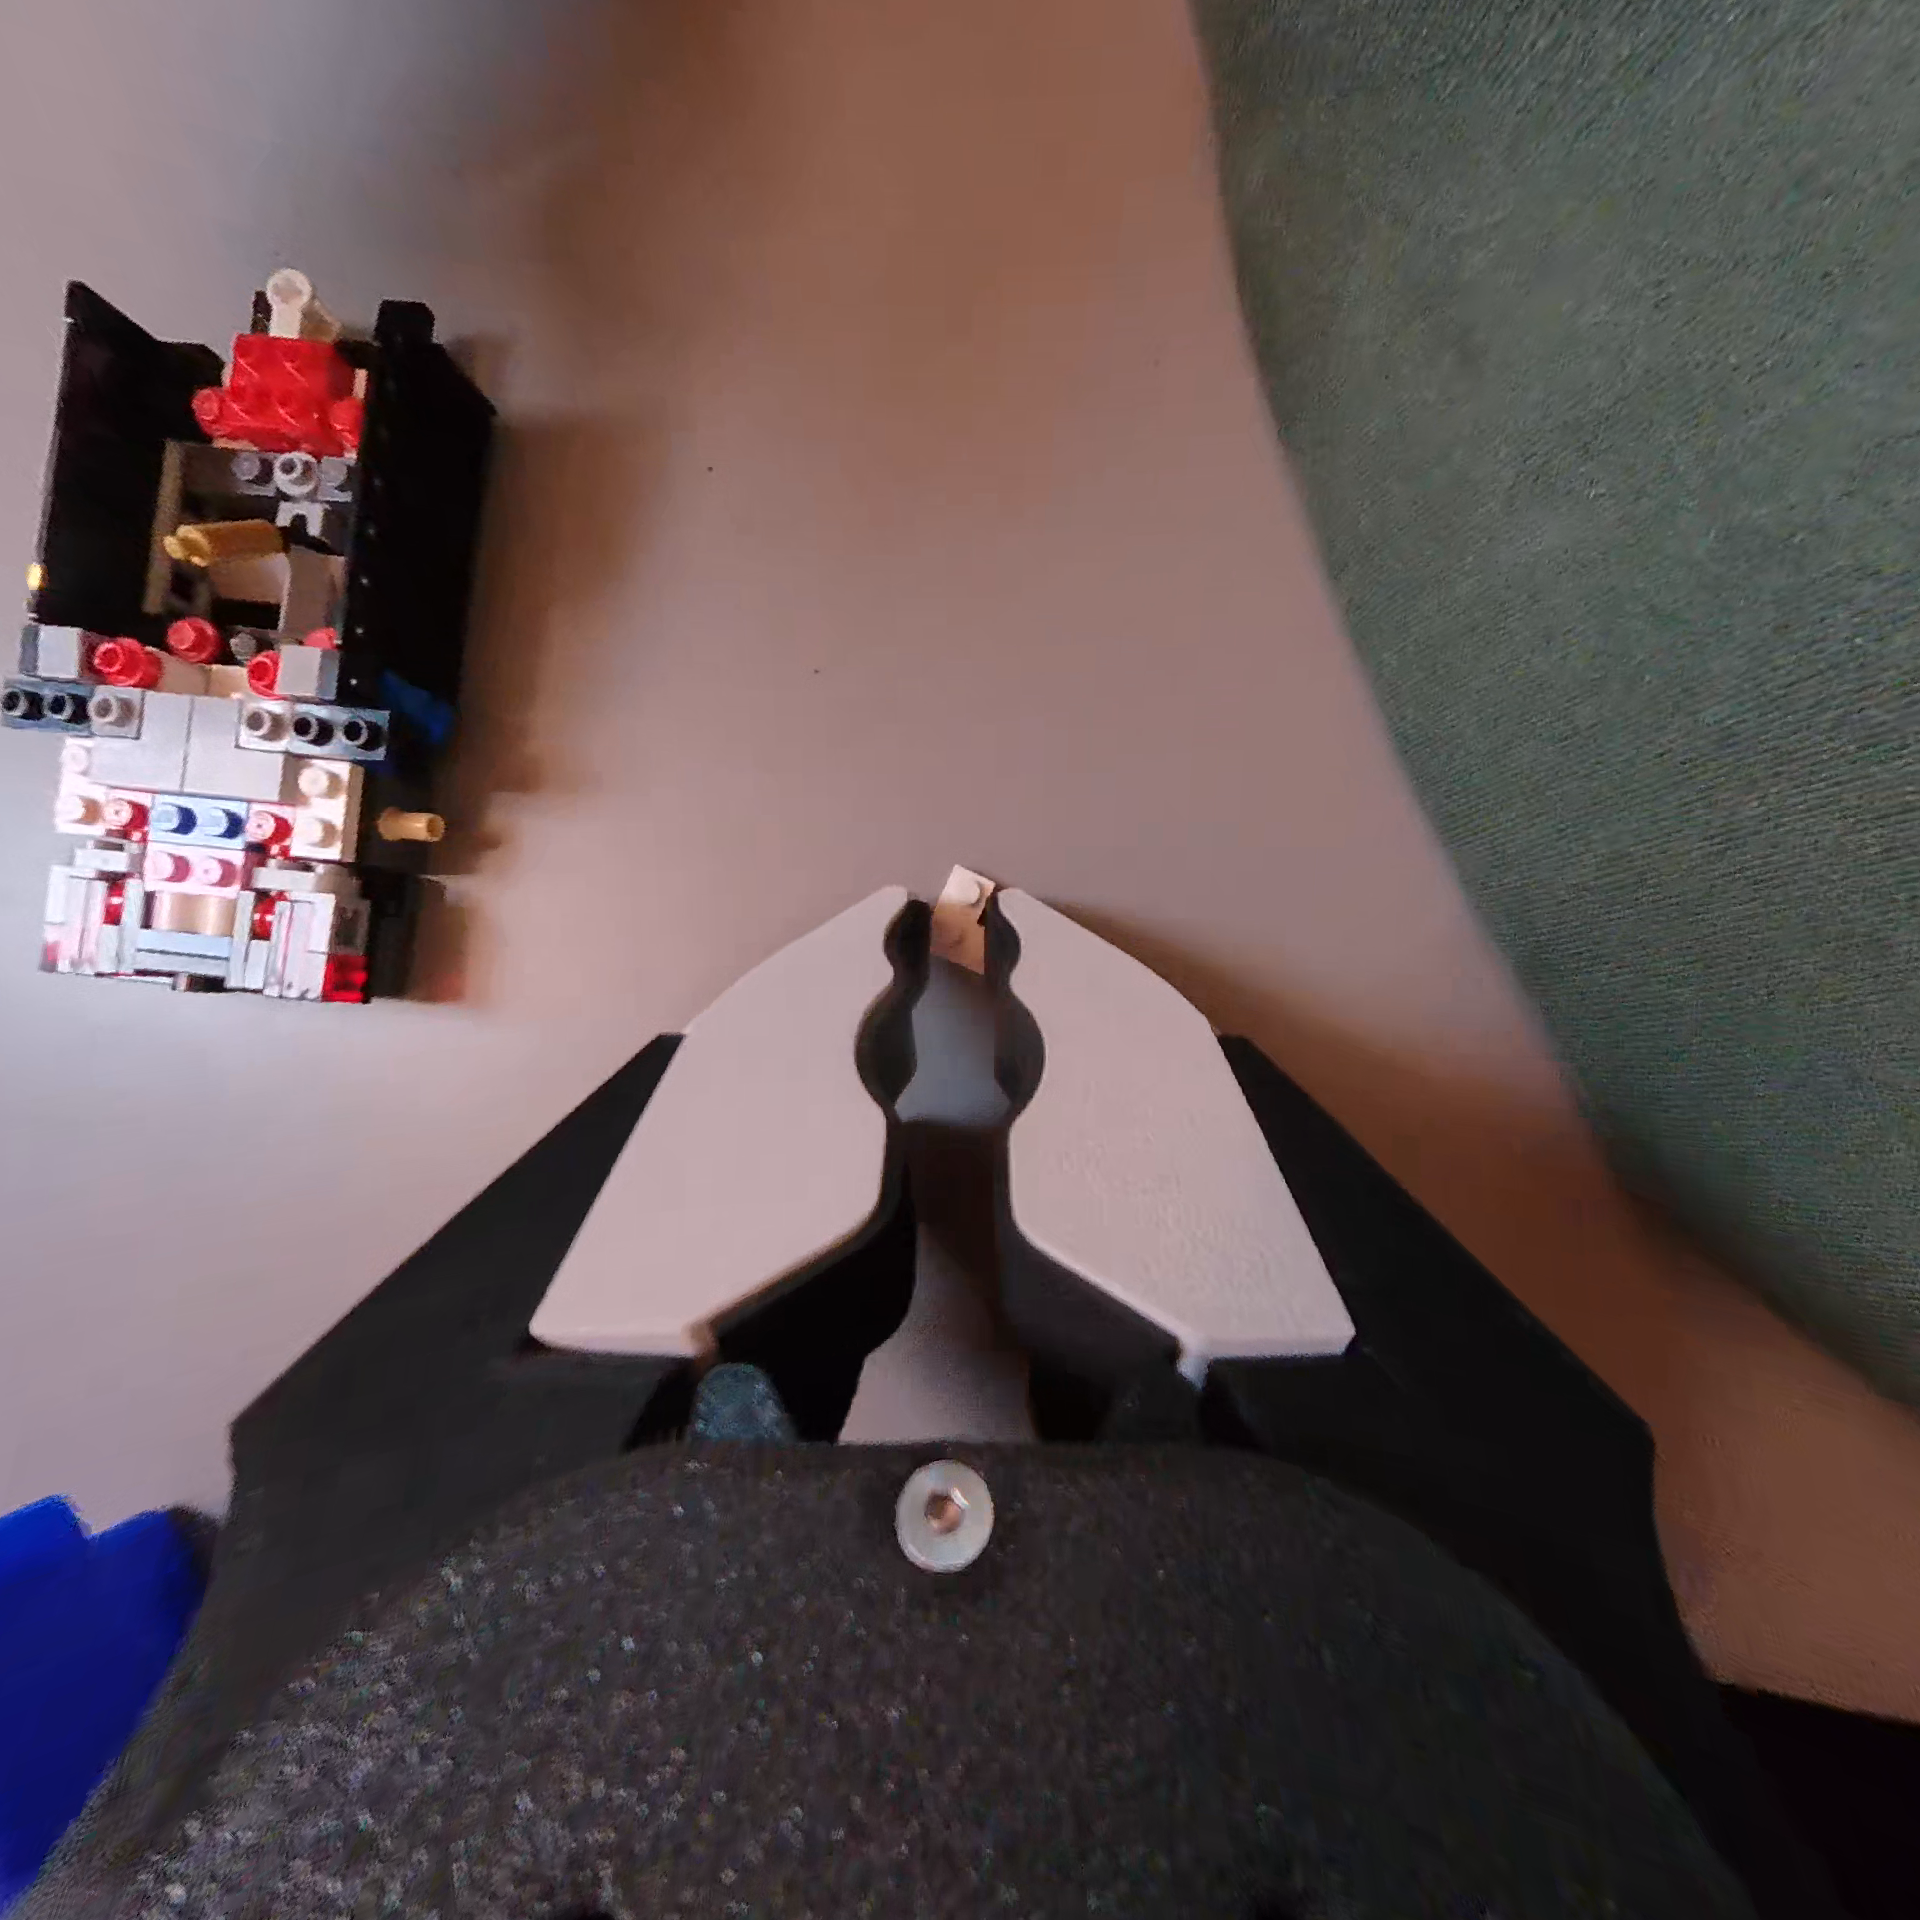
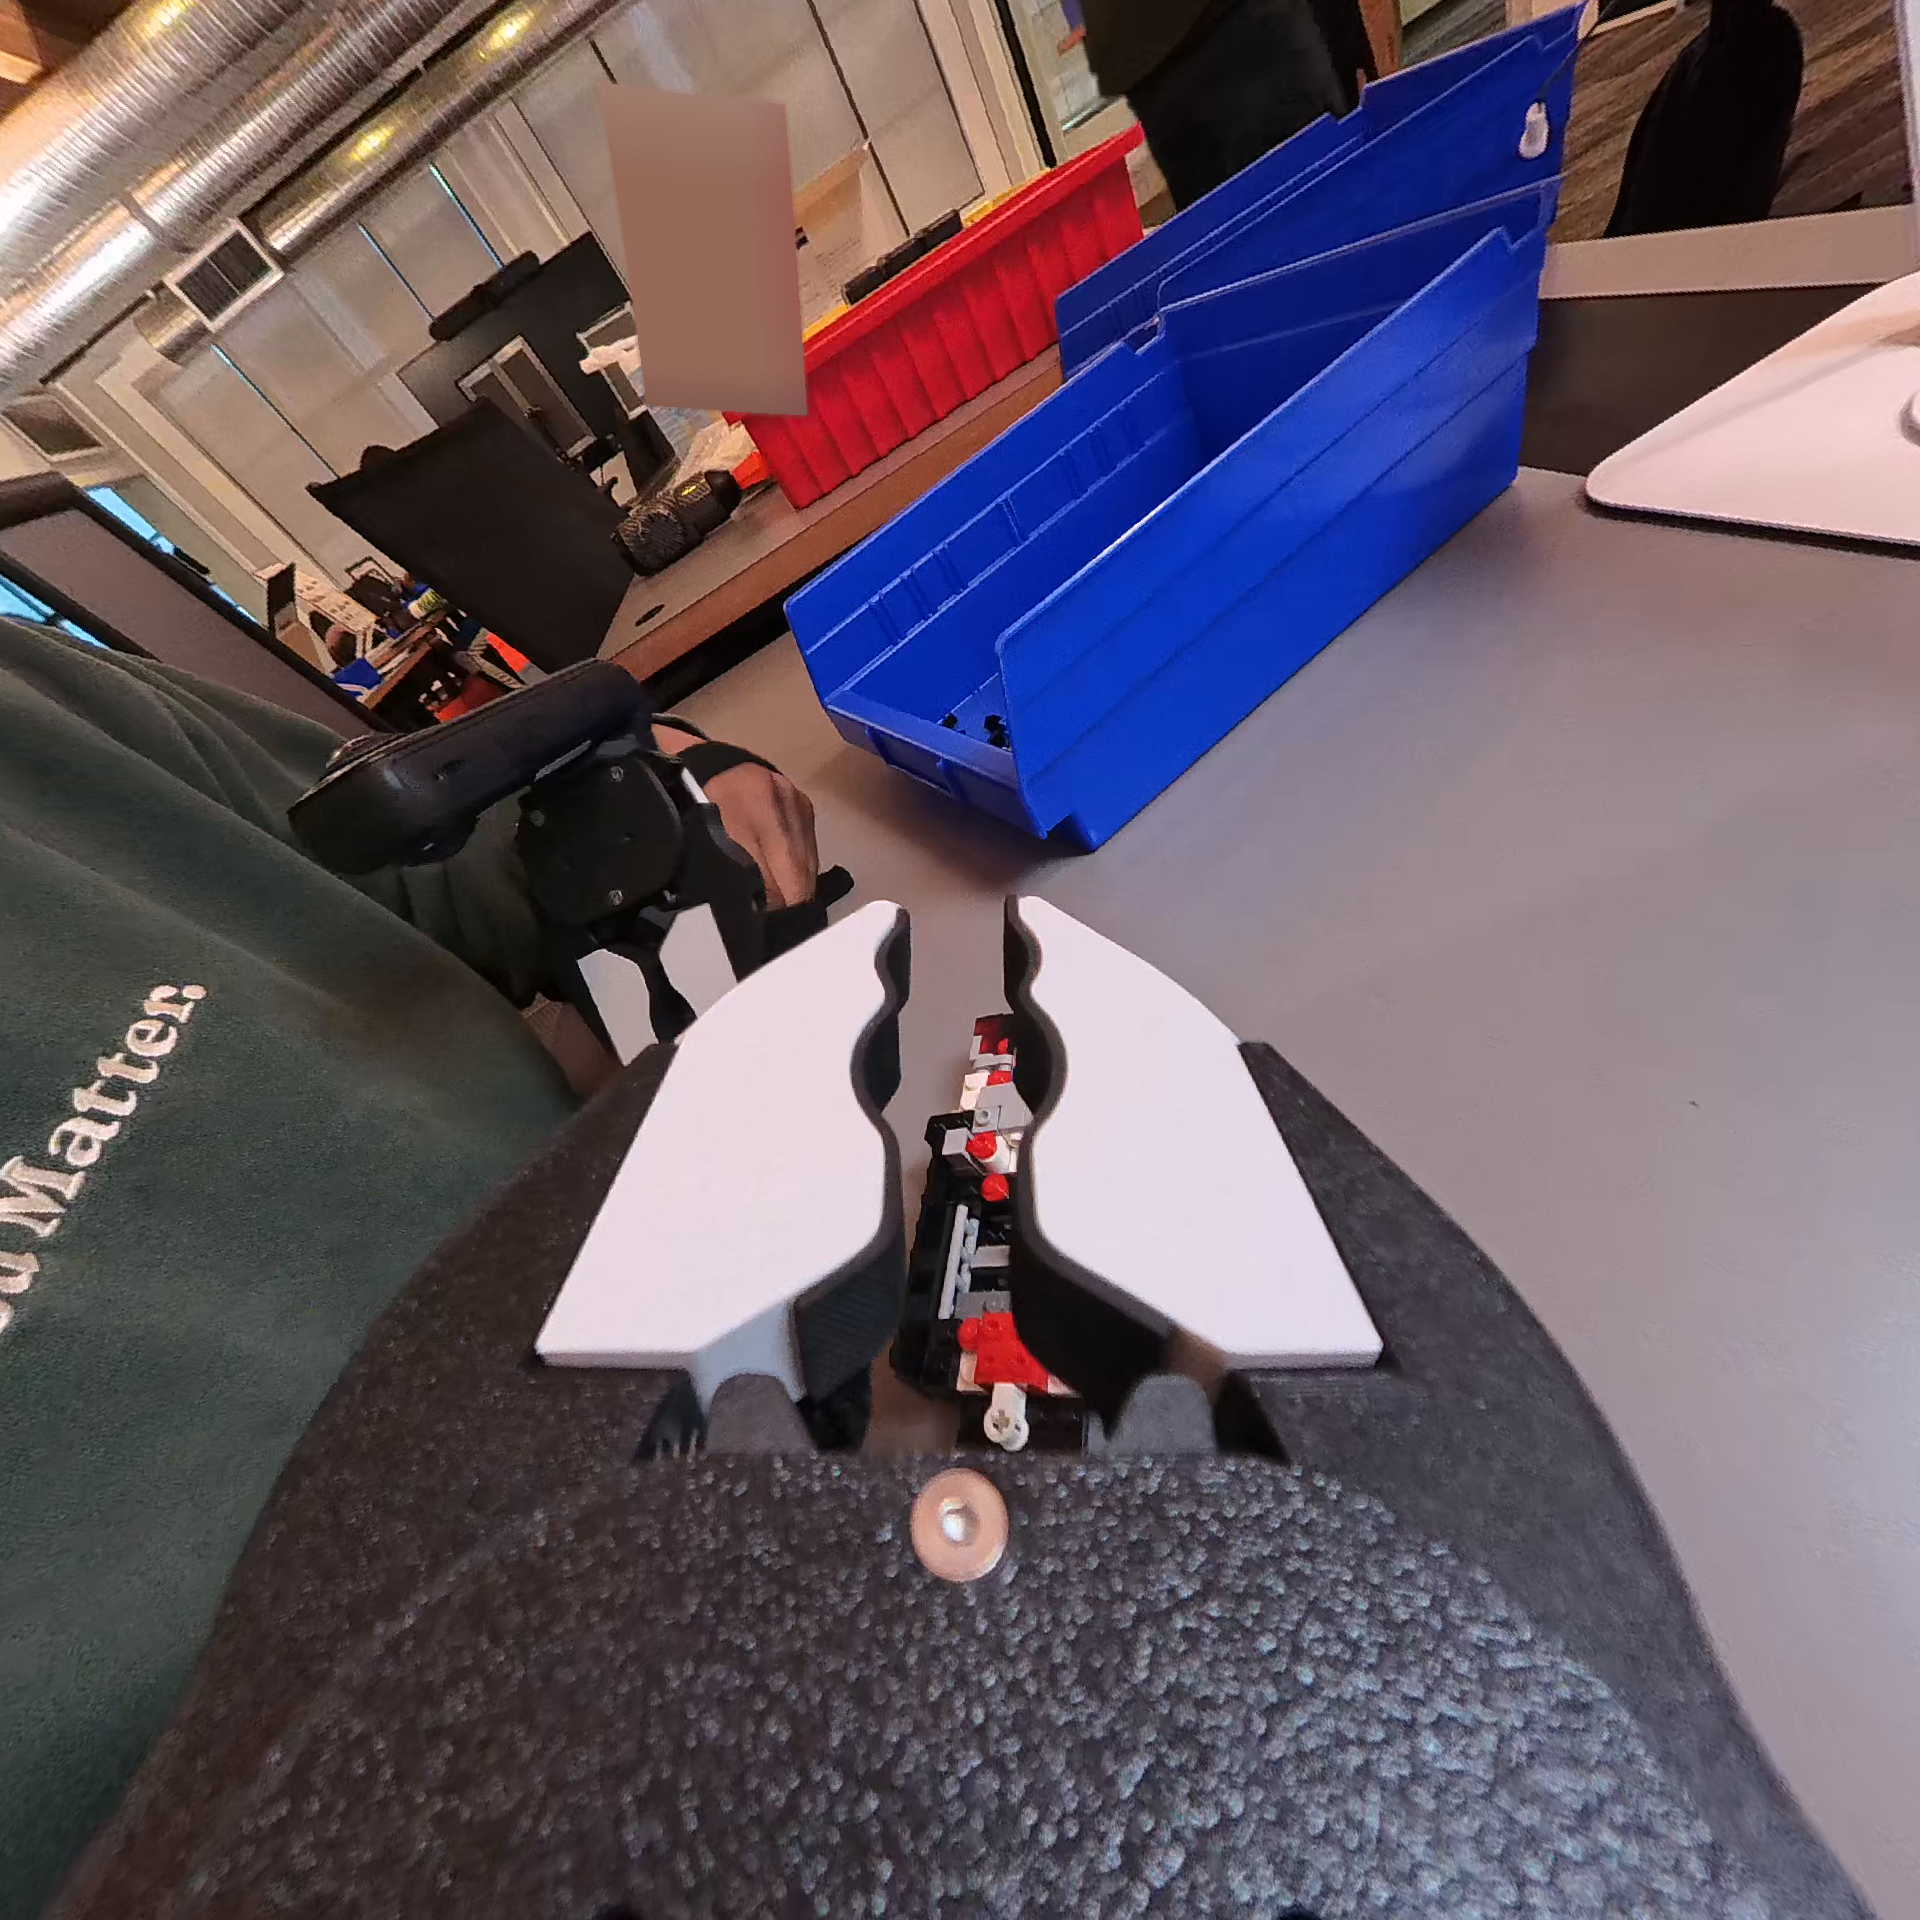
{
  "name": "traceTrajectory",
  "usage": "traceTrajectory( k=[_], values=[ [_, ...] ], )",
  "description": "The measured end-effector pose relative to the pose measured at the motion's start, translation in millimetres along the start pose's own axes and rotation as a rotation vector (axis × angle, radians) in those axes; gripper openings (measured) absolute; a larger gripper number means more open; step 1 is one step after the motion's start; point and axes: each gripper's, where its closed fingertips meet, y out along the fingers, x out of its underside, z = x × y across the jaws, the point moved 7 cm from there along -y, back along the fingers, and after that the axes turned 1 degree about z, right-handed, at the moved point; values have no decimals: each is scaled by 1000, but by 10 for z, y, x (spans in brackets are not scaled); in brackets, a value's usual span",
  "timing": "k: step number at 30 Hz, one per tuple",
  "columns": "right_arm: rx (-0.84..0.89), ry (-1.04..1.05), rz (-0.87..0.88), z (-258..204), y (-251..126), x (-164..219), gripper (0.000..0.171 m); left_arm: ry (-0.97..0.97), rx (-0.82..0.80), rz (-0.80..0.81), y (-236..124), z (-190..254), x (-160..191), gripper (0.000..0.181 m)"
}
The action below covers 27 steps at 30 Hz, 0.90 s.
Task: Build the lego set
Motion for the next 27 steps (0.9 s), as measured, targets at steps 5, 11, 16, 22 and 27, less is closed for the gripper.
traceTrajectory(
  k=[5,11,16,22,27],
  values=[
    [21,-19,6,0,-45,-34,17,-38,-301,162,-466,-301,-55,9],
    [39,-12,33,26,-102,-81,17,-609,-845,226,-1247,-896,499,14],
    [41,-22,12,21,-78,-54,17,-749,-845,139,-1172,-977,748,52],
    [99,-91,-86,45,-119,-8,18,-542,-854,233,-1158,-931,495,44],
    [199,-325,-409,28,-144,239,31,-290,-813,276,-952,-819,206,34]
  ],
)
